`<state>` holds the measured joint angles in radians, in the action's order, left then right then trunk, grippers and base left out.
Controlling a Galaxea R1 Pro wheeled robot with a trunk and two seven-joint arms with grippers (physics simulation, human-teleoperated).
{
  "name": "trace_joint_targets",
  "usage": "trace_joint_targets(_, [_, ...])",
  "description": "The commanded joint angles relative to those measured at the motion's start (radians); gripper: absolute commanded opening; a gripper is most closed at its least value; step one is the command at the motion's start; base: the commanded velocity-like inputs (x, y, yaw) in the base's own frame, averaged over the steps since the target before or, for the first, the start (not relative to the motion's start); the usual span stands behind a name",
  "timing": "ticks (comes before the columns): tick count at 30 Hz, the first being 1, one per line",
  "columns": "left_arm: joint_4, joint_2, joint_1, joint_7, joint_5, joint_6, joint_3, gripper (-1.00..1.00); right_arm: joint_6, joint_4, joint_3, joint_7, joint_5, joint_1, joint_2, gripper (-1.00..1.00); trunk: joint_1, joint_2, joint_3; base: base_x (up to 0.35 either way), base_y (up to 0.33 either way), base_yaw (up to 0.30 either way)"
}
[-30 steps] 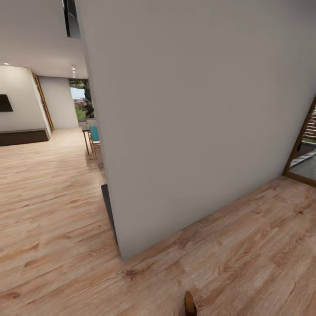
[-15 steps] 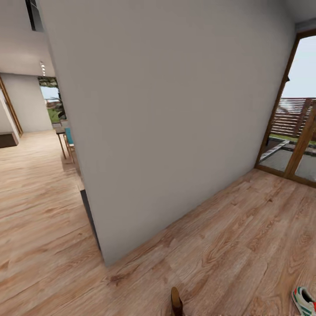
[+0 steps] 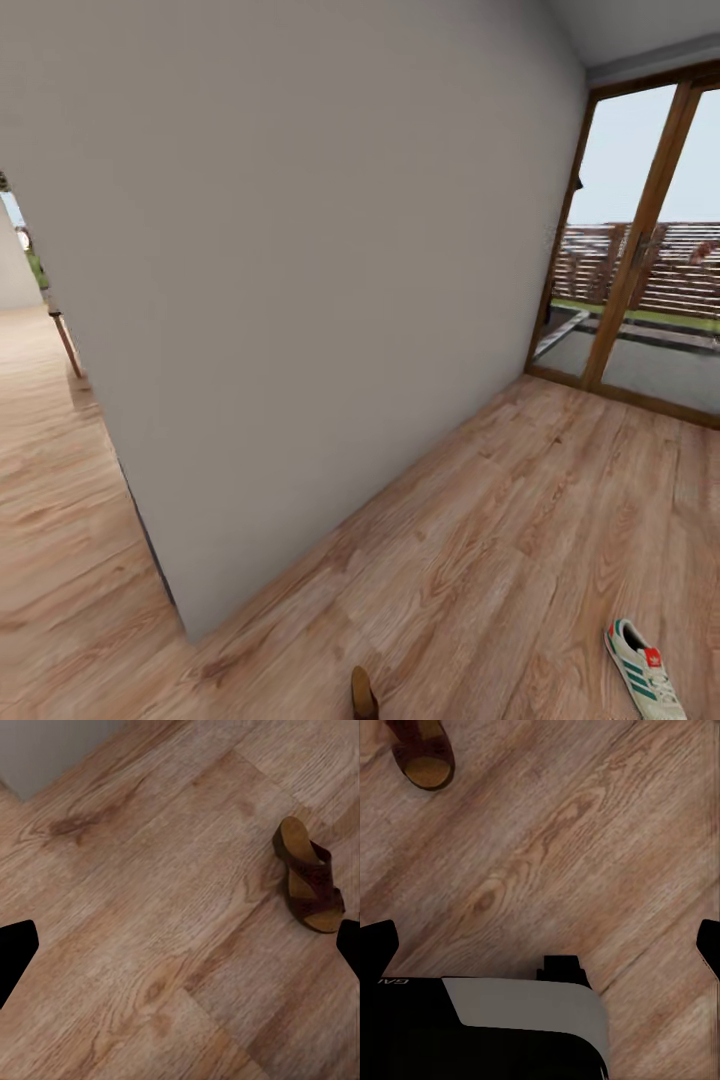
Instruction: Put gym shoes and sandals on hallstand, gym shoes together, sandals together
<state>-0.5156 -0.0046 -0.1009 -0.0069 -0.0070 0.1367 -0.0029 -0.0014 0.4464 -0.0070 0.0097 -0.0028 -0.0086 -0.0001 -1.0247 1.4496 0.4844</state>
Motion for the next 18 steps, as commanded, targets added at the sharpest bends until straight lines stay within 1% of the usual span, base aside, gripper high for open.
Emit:
trace_joint_targets(1, [0.000, 0.000, 0.000, -0.001, -0.001, 0.003, 0.000, 1.00, 0.000, 0.000, -0.001, 0.001, 0.000, -0.001, 0.000, 1.00, 0.000, 0.000, 0.001, 0.240, -0.166, -0.281])
trace_joint_targets(10, [0.000, 0.000, 0.000, -0.001, -0.001, 0.003, 0.000, 1.00, 0.000, 0.000, -0.001, 0.001, 0.000, -0.001, 0.000, 1.00, 0.000, 0.000, 0.001, 0.246, -0.171, -0.272])
trace_joint_targets(18, [0.000, 0.000, 0.000, -0.001, -0.001, 0.003, 0.000, 1.00, 0.000, 0.000, -0.001, 0.001, 0.000, -0.001, 0.000, 1.00, 0.000, 0.000, 0.001, 0.248, -0.175, -0.243])
